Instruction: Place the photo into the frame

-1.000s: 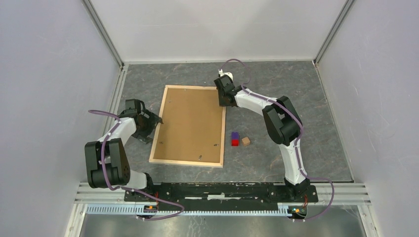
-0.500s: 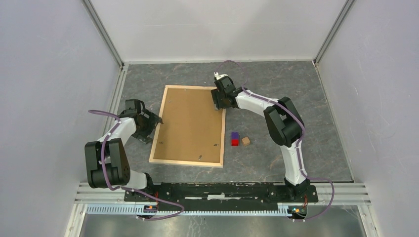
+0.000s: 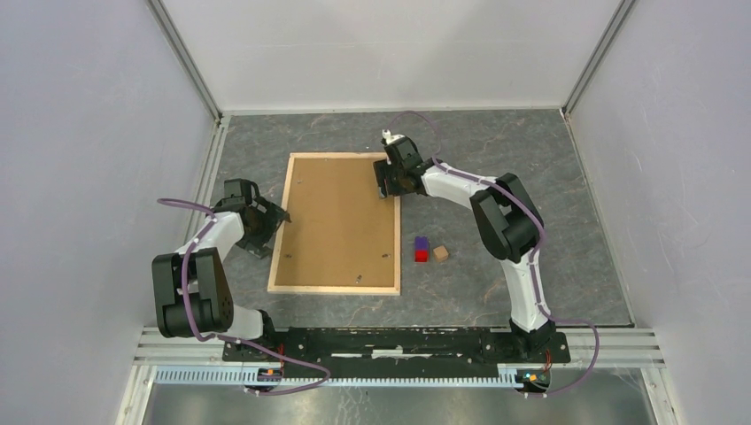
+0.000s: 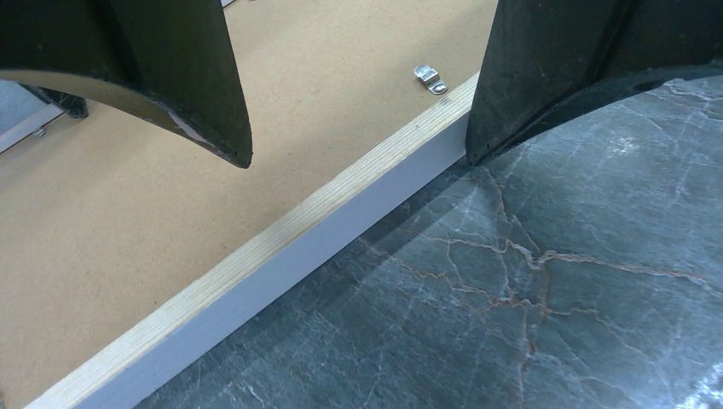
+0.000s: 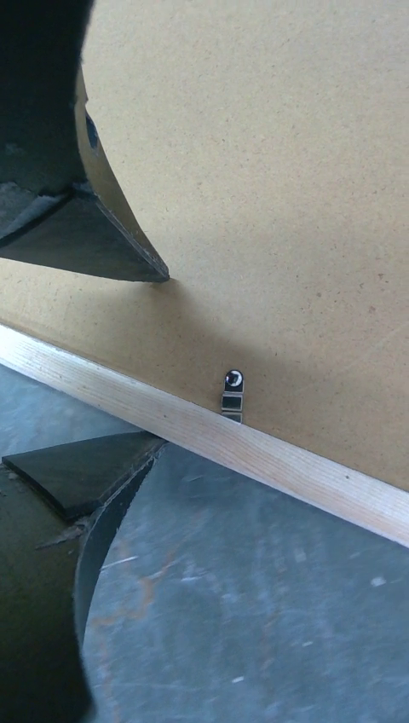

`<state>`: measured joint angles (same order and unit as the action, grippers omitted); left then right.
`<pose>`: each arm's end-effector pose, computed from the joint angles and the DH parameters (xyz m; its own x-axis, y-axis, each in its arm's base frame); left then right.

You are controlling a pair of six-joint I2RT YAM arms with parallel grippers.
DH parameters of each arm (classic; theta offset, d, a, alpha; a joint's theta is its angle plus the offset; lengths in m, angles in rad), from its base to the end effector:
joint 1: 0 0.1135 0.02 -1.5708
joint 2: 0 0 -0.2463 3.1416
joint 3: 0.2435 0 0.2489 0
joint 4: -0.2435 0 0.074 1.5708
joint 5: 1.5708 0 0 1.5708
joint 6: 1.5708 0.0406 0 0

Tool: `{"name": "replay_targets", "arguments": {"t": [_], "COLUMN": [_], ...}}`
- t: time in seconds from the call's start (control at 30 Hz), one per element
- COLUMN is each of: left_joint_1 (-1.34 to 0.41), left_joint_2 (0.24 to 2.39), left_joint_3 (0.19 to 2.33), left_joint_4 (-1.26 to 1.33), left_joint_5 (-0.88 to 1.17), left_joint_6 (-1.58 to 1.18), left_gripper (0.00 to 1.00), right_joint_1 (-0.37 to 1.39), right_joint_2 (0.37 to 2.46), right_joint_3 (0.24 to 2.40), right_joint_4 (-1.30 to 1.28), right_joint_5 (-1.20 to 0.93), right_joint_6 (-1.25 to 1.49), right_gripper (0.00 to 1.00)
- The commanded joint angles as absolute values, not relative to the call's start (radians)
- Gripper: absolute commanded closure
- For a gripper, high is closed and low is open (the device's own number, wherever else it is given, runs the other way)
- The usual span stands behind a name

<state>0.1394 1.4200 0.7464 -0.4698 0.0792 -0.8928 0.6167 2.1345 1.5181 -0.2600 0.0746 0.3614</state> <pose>0.2546 0.0325 0.1490 -0.4827 -0.8517 -0.2039 -0.7684 0.5236 -0.3680 0.3743 0.2616 0.1430 -0.7766 -0.1183 -0.6188 -0.2814 0.9439 0.1727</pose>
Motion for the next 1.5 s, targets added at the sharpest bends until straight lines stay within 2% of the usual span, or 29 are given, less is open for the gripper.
{"name": "replay_targets", "arguments": {"t": [0.0,0.1,0.2,0.27,0.4,0.63,0.8,0.93,1.1,1.47], "left_joint_1": [0.138,0.138,0.138,0.14,0.149,0.156,0.159,0.16,0.159,0.159], "left_joint_2": [1.394,1.381,1.379,1.38,1.372,1.364,1.364,1.364,1.368,1.374], "left_joint_3": [0.739,0.739,0.737,0.737,0.733,0.73,0.728,0.727,0.722,0.718], "left_joint_4": [-0.442,-0.442,-0.441,-0.443,-0.441,-0.442,-0.437,-0.432,-0.421,-0.41], "left_joint_5": [0.088,0.079,0.081,0.084,0.086,0.077,0.077,0.08,0.095,0.106], "left_joint_6": [-0.925,-0.923,-0.925,-0.929,-0.934,-0.936,-0.934,-0.93,-0.93,-0.933], "left_gripper": [0.0,0.0,0.0,0.0,0.0,0.0,0.0,0.0,0.0,0.0], "right_joint_1": [0.633,0.634,0.635,0.637,0.681,0.798,0.835,0.836,0.842,0.861], "right_joint_2": [2.245,2.273,2.241,2.193,1.995,1.724,1.648,1.657,1.686,1.77], "right_joint_3": [1.654,1.749,1.795,1.792,1.56,1.204,1.052,1.013,1.001,1.046], "right_joint_4": [-0.189,-0.258,-0.355,-0.431,-0.409,-0.356,-0.274,-0.235,-0.187,-0.187], "right_joint_5": [-0.045,-0.042,-0.013,0.015,0.05,0.041,0.027,0.038,0.054,0.105], "right_joint_6": [0.345,0.31,0.258,0.217,0.14,0.13,0.188,0.228,0.25,0.26], "right_gripper": [0.29,0.25,0.12,0.08,0.04,0.04,0.11,0.21,0.27,0.33]}}
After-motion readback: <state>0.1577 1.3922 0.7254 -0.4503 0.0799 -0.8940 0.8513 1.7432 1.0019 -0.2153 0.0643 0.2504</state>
